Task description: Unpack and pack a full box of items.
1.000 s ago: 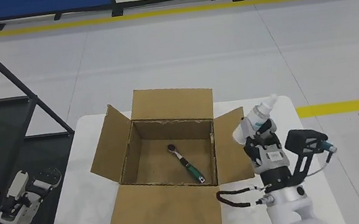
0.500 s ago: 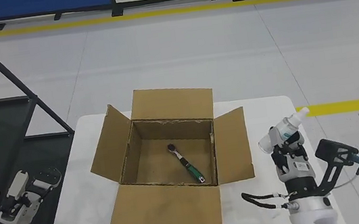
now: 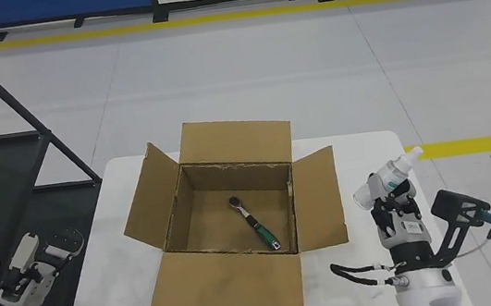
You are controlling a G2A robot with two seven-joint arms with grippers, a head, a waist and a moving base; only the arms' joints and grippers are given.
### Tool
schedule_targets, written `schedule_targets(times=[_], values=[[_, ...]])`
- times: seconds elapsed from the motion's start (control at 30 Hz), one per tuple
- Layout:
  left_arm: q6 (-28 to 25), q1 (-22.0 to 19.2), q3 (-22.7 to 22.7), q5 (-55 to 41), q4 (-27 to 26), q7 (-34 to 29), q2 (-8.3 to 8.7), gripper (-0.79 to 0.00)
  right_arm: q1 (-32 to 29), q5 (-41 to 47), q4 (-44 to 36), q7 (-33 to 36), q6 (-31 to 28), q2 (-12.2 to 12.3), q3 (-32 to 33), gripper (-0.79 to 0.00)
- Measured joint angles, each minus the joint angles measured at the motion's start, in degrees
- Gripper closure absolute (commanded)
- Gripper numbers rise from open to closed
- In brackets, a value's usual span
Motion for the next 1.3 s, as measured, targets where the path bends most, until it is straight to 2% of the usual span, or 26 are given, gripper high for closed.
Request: schedule_targets(times=[0.13,0.2,0.47,0.6,0.77,0.93,1.3], values=[[0.0,0.0,0.0,0.0,0.0,0.0,0.00,-0.785,-1.7,1.0,-0.5,-1.7,-6.0,0.4,0.9,0.000],[0.0,0.0,0.0,0.0,0.0,0.0,0.00,-0.785,-3.2,2.8,0.0,-6.4,-9.4,0.6,3.5,0.000],[0.0,0.0,0.0,0.0,0.0,0.0,0.00,-0.785,-8.8,-2.7,10.5,-30.7,-20.4,1.7,12.7,0.000],[0.0,0.0,0.0,0.0,0.0,0.0,0.00,-0.785,-11.6,-3.7,15.3,-38.2,-27.0,2.4,16.0,0.000],[0.0,0.0,0.0,0.0,0.0,0.0,0.00,-0.785,-12.6,-6.6,21.5,-41.8,-30.9,3.0,18.4,0.000],[0.0,0.0,0.0,0.0,0.0,0.0,0.00,-0.785,-10.3,-7.6,29.1,-40.3,-28.7,3.2,17.6,0.000],[0.0,0.0,0.0,0.0,0.0,0.0,0.00,-0.785,-10.1,-7.7,29.4,-40.1,-28.3,3.2,17.6,0.000]])
